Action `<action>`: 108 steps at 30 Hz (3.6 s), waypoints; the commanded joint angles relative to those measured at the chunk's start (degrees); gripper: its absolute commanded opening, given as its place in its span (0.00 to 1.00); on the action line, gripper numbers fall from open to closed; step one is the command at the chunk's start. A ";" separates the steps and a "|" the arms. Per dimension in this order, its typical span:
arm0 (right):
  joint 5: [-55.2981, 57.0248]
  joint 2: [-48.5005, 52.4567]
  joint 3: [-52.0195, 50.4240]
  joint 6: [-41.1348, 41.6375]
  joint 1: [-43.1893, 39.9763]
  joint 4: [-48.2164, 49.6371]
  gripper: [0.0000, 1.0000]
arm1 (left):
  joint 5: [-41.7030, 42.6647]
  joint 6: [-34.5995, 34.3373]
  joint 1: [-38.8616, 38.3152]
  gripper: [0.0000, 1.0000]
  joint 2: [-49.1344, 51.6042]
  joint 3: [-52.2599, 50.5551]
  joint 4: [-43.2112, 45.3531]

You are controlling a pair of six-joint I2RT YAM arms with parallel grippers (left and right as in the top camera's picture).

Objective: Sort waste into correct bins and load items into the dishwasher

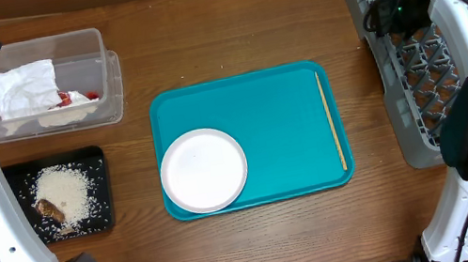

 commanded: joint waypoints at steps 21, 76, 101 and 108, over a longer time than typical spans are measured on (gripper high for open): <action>-14.95 -3.93 1.07 12.41 9.09 -20.94 0.41 | -0.98 -0.35 -0.04 1.00 0.26 0.11 0.02; 12.11 -9.09 9.70 8.87 7.19 -8.37 0.04 | -0.98 -0.35 -0.04 1.00 0.26 0.11 0.02; -14.21 -0.09 8.83 -4.61 -6.43 -2.10 0.18 | -0.98 -0.35 -0.04 1.00 0.26 0.11 0.02; -14.60 -0.33 8.96 0.33 -6.43 -4.33 0.46 | -0.98 -0.35 -0.04 1.00 0.26 0.11 0.02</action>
